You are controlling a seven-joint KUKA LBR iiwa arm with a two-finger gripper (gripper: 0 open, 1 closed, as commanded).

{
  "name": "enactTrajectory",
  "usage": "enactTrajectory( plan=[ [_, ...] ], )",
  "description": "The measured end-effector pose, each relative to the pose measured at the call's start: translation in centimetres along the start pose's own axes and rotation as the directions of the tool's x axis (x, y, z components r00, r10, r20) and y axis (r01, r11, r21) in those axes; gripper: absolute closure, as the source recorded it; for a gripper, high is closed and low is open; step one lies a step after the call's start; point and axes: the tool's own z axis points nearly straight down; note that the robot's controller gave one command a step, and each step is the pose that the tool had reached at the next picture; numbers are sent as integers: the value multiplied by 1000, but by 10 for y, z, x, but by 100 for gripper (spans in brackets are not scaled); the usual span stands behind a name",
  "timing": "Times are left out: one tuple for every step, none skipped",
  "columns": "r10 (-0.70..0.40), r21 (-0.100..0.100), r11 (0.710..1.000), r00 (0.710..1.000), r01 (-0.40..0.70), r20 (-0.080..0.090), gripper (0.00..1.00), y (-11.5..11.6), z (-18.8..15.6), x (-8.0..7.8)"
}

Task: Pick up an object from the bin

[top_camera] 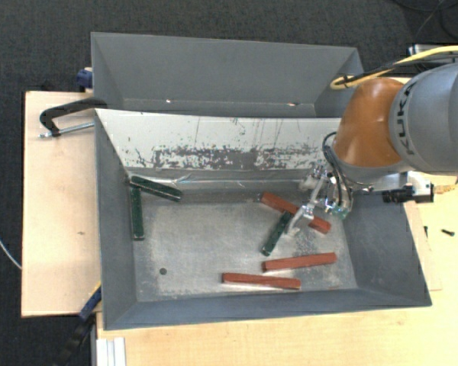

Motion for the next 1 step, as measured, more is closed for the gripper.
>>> enactTrajectory(
  plan=[
    [-1,1,1000,1000,1,3,100,-2,-9,-1]
  ],
)
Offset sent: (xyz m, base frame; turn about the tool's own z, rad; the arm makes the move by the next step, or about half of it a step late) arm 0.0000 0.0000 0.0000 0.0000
